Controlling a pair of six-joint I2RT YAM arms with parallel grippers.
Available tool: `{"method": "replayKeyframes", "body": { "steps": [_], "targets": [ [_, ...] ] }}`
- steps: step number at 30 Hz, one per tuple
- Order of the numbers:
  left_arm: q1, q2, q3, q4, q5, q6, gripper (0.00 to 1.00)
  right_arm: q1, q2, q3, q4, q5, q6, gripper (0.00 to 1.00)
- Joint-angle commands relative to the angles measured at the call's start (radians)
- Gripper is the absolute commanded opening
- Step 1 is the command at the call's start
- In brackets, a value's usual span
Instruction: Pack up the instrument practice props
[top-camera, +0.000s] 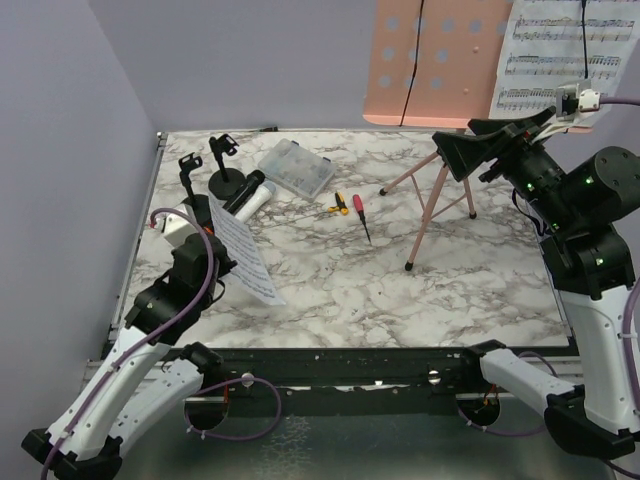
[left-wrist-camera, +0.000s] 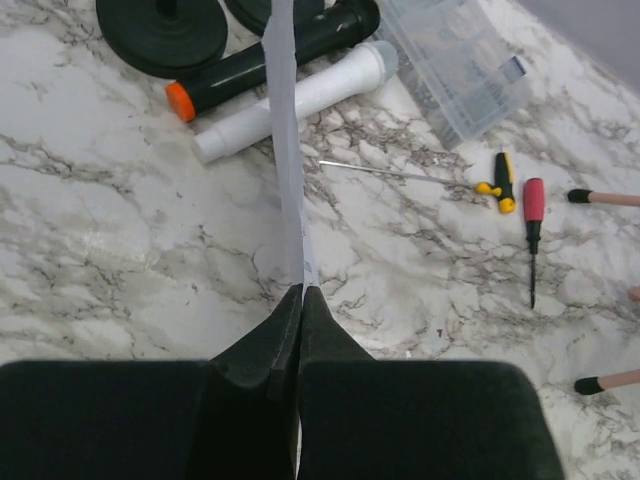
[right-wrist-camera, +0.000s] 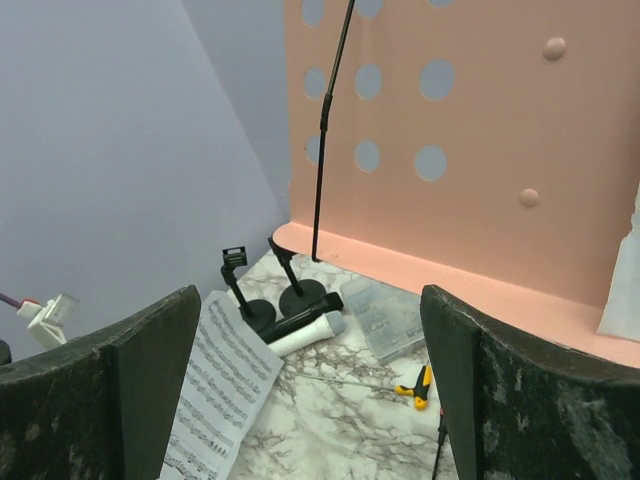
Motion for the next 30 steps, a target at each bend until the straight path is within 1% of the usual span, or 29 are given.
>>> {"method": "replayKeyframes", "body": {
  "steps": [1, 7, 11, 14, 16, 18, 21, 23, 25, 27, 30],
  "targets": [
    [0.003, 0.028, -0.059, -0.041, -0.009, -0.086, 0.00, -0.003, -0.038, -0.032, -0.042, 0.026, -0.015, 0.95],
    [0.003, 0.019, -0.170, -0.044, 0.068, -0.174, 0.00, -0.003, -0.081, -0.048, -0.082, 0.020, -0.011, 0.95],
    [0.003, 0.000, -0.187, -0.063, 0.057, -0.236, 0.00, -0.003, -0.109, -0.056, -0.105, 0.025, -0.011, 0.95],
    [0.003, 0.029, -0.174, -0.074, 0.069, -0.224, 0.00, -0.003, -0.126, -0.060, -0.121, 0.028, -0.011, 0.95],
    [0.003, 0.084, -0.165, -0.063, 0.119, -0.189, 0.00, -0.003, -0.137, -0.064, -0.132, 0.032, -0.011, 0.95],
    [0.003, 0.137, -0.166, -0.030, 0.220, -0.155, 0.00, -0.003, -0.145, -0.066, -0.140, 0.034, -0.014, 0.95],
    [0.002, 0.180, -0.177, 0.029, 0.317, -0.180, 0.00, -0.003, -0.155, -0.068, -0.146, 0.036, -0.014, 0.95],
    [0.001, 0.164, -0.196, 0.082, 0.352, -0.222, 0.00, -0.003, -0.160, -0.067, -0.149, 0.035, -0.014, 0.95],
    [0.001, 0.144, -0.213, 0.112, 0.371, -0.233, 0.00, -0.003, -0.164, -0.066, -0.154, 0.035, -0.015, 0.95],
    [0.001, 0.158, -0.215, 0.112, 0.397, -0.205, 0.00, -0.003, -0.167, -0.064, -0.158, 0.035, -0.017, 0.96],
    [0.001, 0.233, -0.221, 0.112, 0.470, -0.145, 0.00, -0.003, -0.168, -0.063, -0.160, 0.031, -0.019, 0.96]
  ]
}}
